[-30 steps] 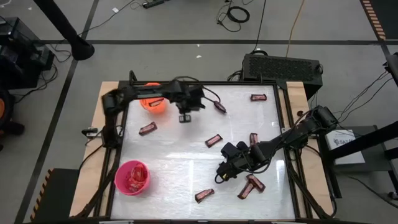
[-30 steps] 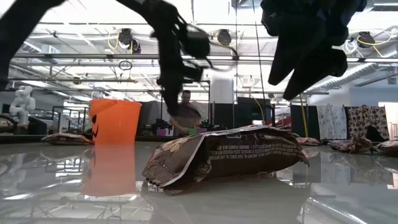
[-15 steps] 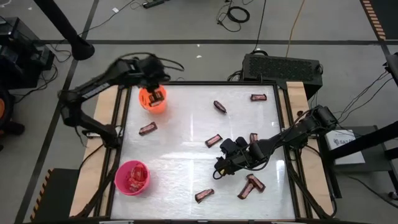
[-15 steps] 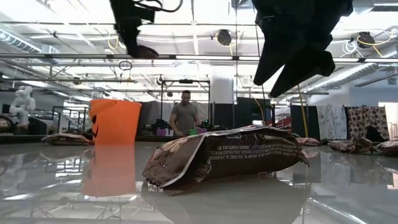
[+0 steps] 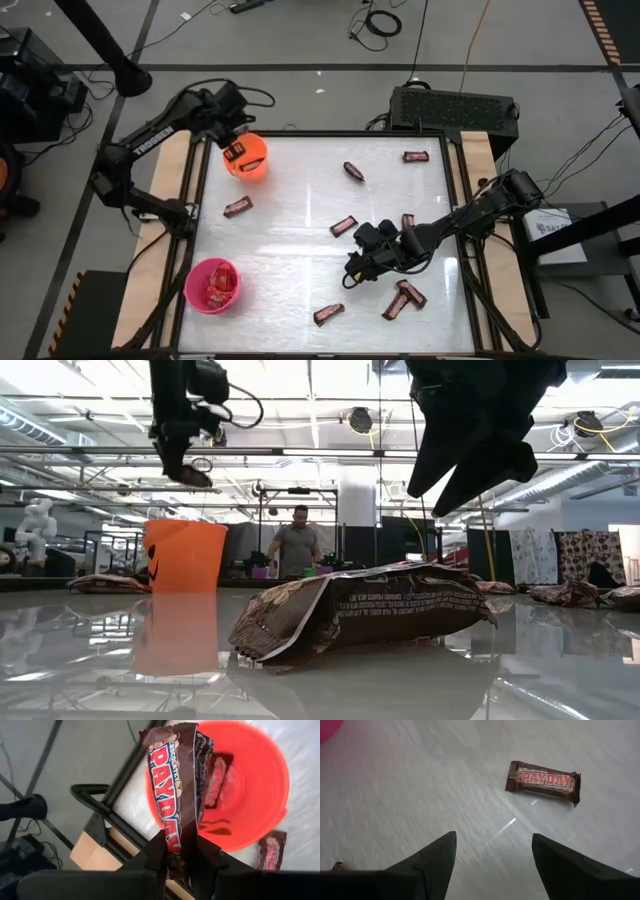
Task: Sort candy by brand, put in halloween buckets
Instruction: Put the brown chocolate bar into the orange bucket
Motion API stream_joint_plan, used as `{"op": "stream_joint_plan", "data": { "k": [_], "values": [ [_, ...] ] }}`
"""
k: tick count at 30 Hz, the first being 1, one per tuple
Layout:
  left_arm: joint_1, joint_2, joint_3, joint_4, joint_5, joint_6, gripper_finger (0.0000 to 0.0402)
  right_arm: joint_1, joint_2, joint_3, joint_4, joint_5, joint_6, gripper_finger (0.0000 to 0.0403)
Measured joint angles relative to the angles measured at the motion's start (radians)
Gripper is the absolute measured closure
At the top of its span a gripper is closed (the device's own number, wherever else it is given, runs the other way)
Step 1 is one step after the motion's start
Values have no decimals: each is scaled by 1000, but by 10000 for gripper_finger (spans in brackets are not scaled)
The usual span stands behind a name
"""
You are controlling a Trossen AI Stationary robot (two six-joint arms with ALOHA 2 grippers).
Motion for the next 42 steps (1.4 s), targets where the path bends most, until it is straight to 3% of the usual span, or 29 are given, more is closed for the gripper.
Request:
{"op": "stream_joint_plan", "data": {
  "k": [13,18,23,25,28,33,38,42],
  "values": [
    [-2,-1,-55,44,82,23,331,-26,0,0,0,-11,-84,151],
    [-2,-1,-55,49,89,7,281,-47,0,0,-13,-204,-72,151],
    [-2,-1,-55,51,127,23,215,-49,0,0,-168,-400,98,151],
    [-4,-1,-55,51,168,23,196,-35,0,0,-247,-397,187,151],
    [-4,-1,-55,64,234,23,179,-18,0,0,-396,-306,358,151],
    [-20,-1,-55,126,378,-26,175,-40,-1,0,-643,-233,578,151],
    [-85,-1,-55,198,538,-57,175,-107,-1,-43,-656,-239,529,151],
    [-150,-1,-55,203,523,-63,175,-153,-1,-147,-544,-293,463,151]
  ]
}}
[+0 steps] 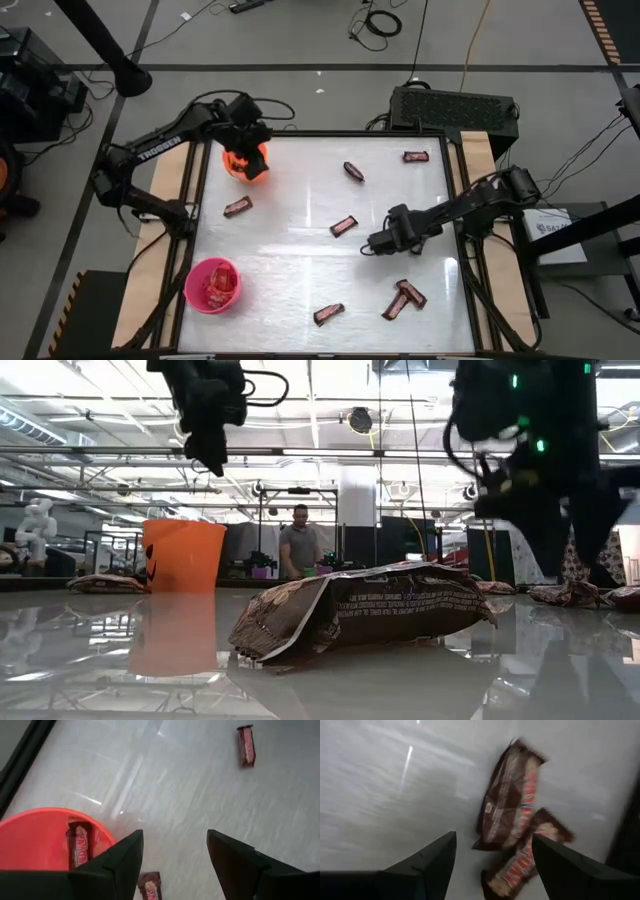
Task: Sort candy by brand, put in halloween buckets
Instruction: Put the brown chocolate bar into the orange bucket
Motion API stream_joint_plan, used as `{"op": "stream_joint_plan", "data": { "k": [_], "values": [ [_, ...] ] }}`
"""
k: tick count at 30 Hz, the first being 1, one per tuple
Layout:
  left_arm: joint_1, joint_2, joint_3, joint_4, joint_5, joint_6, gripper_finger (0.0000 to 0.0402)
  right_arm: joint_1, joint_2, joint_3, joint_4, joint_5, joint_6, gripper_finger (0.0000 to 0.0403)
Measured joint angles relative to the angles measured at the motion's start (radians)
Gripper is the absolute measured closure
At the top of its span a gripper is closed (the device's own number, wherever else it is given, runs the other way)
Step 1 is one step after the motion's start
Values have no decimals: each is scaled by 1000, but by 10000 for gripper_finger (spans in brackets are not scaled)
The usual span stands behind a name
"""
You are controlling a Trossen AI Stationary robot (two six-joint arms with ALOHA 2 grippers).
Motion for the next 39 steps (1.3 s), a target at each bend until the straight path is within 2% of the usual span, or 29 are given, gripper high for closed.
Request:
{"op": "stream_joint_plan", "data": {
  "k": [6,11,15,20,22,25,33,36,39],
  "values": [
    [-47,0,0,-16,-54,-41,175,-24,-7,-146,202,-71,-17,152],
    [-78,0,0,-14,-56,-72,175,-22,-6,-147,219,-83,6,171],
    [-111,0,0,0,-56,-72,175,-22,-2,-123,223,-74,-10,232],
    [-142,0,0,23,-58,-71,175,-22,4,-86,220,-36,-73,362],
    [-148,0,0,26,-61,-71,175,-21,3,-77,214,-20,-101,390],
    [-152,0,0,26,-61,-71,175,-22,3,-50,178,-11,-120,388],
    [-153,0,0,36,-61,-71,175,-47,-4,94,-134,29,-184,400],
    [-153,0,0,52,-61,-71,175,-97,-32,97,-136,27,-247,382],
    [-153,0,0,52,-61,-71,175,-160,-61,65,-121,27,-312,347]
  ]
}}
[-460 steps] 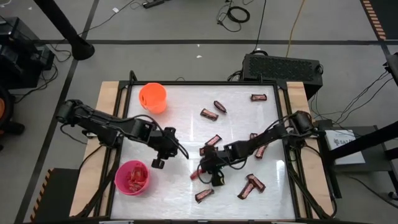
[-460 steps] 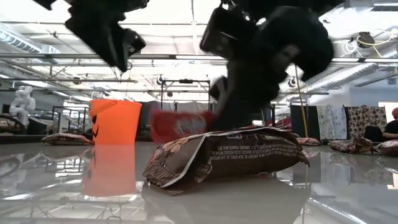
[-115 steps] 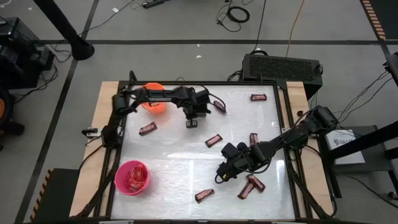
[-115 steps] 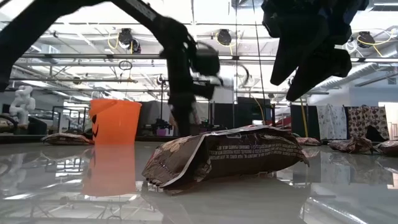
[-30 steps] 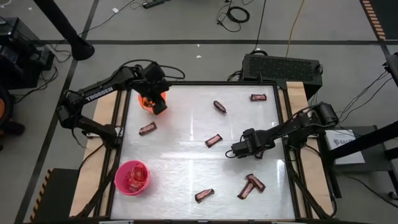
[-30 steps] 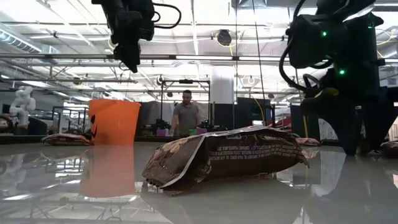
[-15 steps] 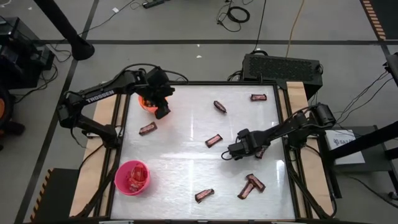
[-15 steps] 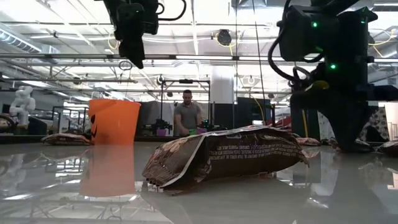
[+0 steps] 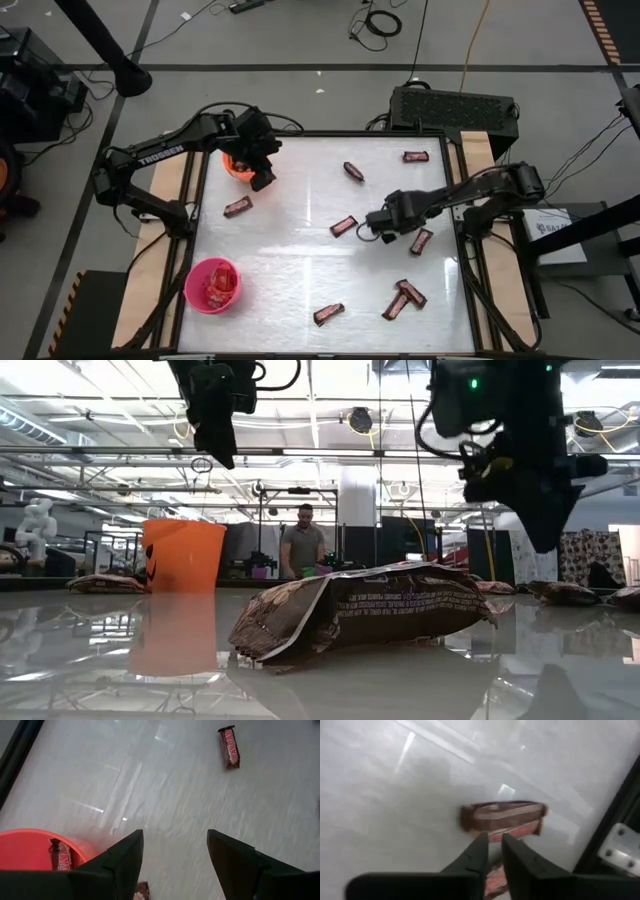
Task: Sort candy by brand, put in halloween buckets
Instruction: Put the brown chocolate bar into the orange bucket
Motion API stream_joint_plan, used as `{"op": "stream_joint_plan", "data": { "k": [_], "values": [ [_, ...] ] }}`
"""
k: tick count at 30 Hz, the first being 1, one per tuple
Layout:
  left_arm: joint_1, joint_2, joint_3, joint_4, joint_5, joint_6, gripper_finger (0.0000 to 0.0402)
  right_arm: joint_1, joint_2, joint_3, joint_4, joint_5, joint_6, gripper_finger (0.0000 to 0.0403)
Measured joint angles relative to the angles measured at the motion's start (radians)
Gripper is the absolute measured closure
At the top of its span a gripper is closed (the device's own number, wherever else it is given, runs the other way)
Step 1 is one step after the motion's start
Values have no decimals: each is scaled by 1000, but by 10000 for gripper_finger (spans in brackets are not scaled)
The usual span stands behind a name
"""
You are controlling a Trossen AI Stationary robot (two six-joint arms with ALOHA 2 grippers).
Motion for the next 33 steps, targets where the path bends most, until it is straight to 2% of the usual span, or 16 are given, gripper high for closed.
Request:
{"op": "stream_joint_plan", "data": {
  "k": [6,12,15,19,22,25,30,33],
  "values": [
    [-3,0,0,-5,0,0,175,-148,-111,-133,79,-82,-61,244],
    [-17,0,0,-3,0,-3,175,-230,-216,-266,197,-78,-64,149],
    [-23,0,0,7,0,-22,175,-251,-230,-317,251,-86,-53,121],
    [-30,0,0,20,0,-27,175,-251,-230,-390,388,-146,-47,111],
    [-35,0,0,20,0,-35,175,-250,-231,-433,447,-187,-12,125],
    [-40,0,0,19,0,-49,175,-251,-233,-443,460,-203,-17,165],
    [-47,0,0,19,0,-52,175,-250,-233,-429,470,-207,-65,292],
    [-58,0,0,19,0,-53,175,-250,-231,-391,488,-175,-111,369]
  ]
}}
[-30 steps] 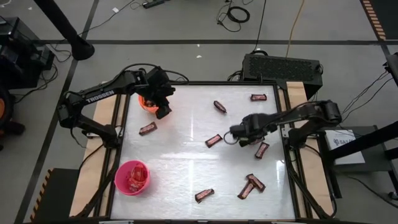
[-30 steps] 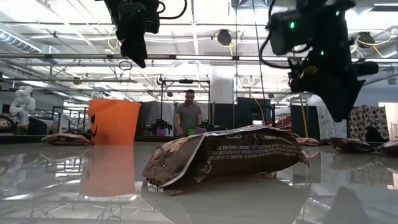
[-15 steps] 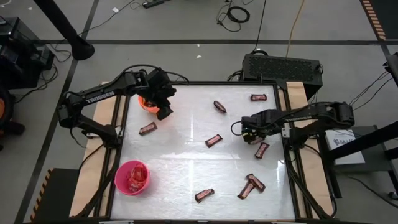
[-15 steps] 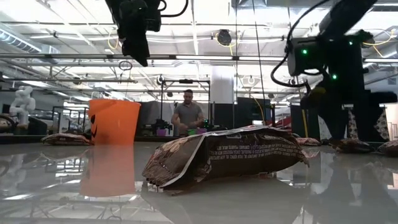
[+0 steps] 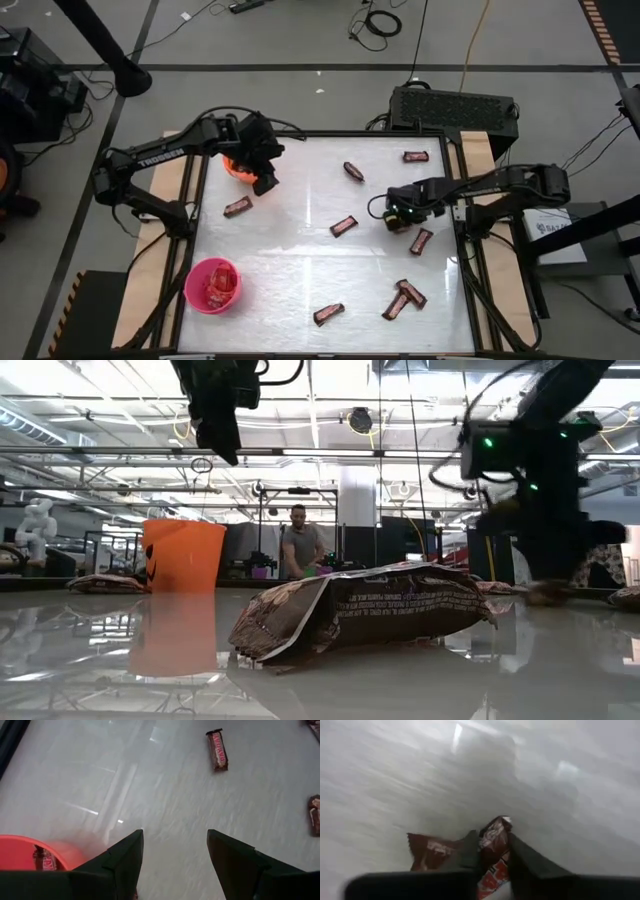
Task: Sort candy by brand, put in halloween buckets
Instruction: Put the brown chocolate bar into the orange bucket
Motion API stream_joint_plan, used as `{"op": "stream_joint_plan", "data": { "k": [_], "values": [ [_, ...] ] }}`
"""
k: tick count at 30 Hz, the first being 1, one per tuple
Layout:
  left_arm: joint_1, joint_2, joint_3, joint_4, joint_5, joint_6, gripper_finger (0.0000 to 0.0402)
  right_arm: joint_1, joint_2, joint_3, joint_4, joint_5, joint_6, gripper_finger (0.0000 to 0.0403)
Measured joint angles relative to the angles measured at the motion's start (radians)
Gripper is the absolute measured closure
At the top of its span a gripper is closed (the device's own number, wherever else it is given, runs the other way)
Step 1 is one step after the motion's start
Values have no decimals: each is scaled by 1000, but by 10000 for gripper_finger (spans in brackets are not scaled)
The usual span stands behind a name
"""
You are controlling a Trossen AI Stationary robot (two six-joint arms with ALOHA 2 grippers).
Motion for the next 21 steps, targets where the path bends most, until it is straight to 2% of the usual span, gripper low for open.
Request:
{"op": "stream_joint_plan", "data": {
  "k": [3,7,11,14,17,21],
  "values": [
    [-16,0,0,-16,0,-18,175,0,0,65,52,20,-42,376],
    [-36,-24,0,-117,0,-53,175,0,0,185,202,60,-110,356],
    [-78,-88,0,-208,0,-149,175,-1,22,303,471,191,-211,356],
    [-148,-156,0,-211,-19,-264,175,-21,79,386,697,294,-327,361],
    [-246,-217,0,-212,-100,-351,175,-62,194,499,849,305,-440,362],
    [-384,-302,-12,-217,-280,-490,175,-93,392,714,924,299,-542,362]
  ]
}}
